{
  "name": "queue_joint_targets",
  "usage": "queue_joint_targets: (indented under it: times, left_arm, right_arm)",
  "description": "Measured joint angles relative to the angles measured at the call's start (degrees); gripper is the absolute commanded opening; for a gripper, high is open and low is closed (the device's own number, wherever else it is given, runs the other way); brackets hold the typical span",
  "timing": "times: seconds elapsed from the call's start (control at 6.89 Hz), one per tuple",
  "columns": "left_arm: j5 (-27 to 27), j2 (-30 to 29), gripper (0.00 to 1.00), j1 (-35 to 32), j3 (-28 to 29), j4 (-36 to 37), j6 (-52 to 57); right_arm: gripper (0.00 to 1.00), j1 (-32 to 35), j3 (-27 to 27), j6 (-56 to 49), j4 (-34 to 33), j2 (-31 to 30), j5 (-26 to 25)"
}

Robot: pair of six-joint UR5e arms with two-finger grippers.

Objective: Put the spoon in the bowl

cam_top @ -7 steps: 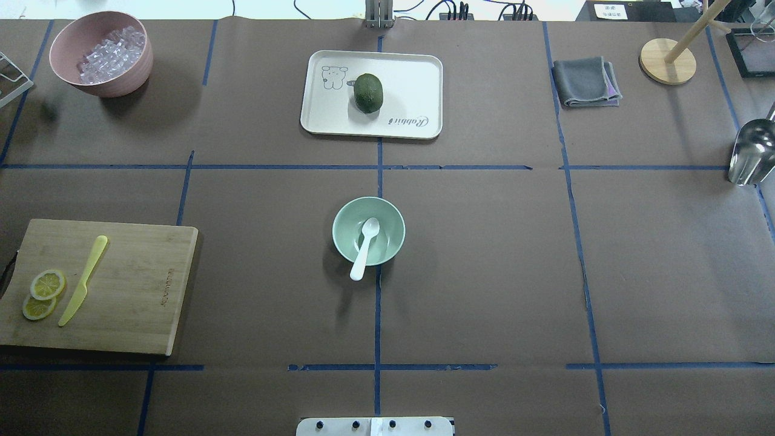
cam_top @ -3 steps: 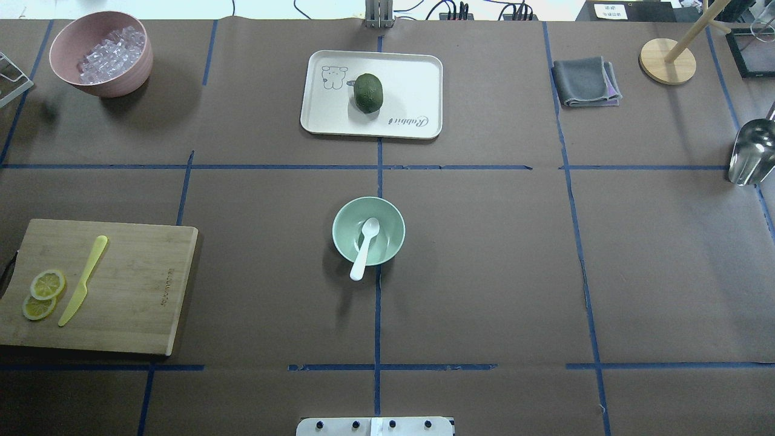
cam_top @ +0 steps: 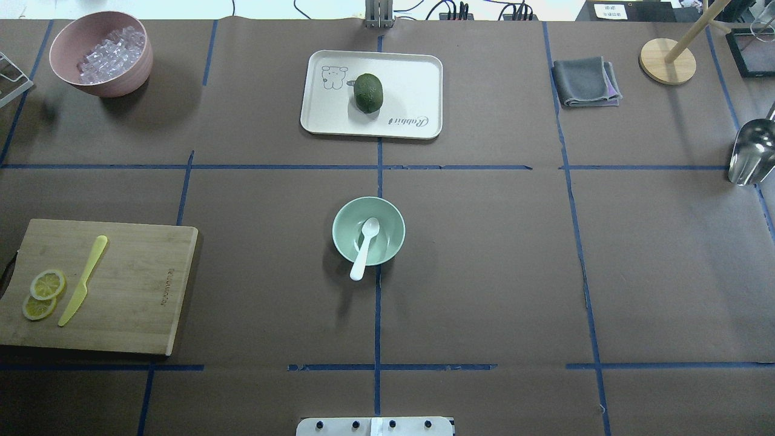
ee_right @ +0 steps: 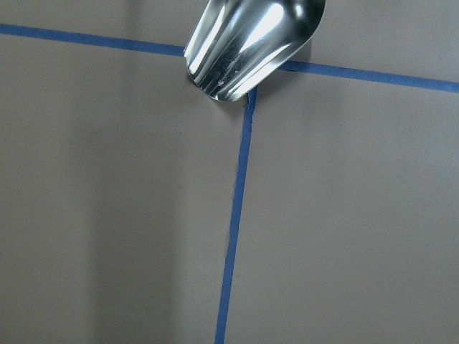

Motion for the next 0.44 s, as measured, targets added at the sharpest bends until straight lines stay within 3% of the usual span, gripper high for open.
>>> queue_joint_targets:
  times: [0.44]
  left_arm:
    - [0.0,0.8,1.00,0.0,-0.2,0.0,0.1]
  right_arm:
    - [1.00,0.0,0.1,-0.1,0.0,0.0,0.1]
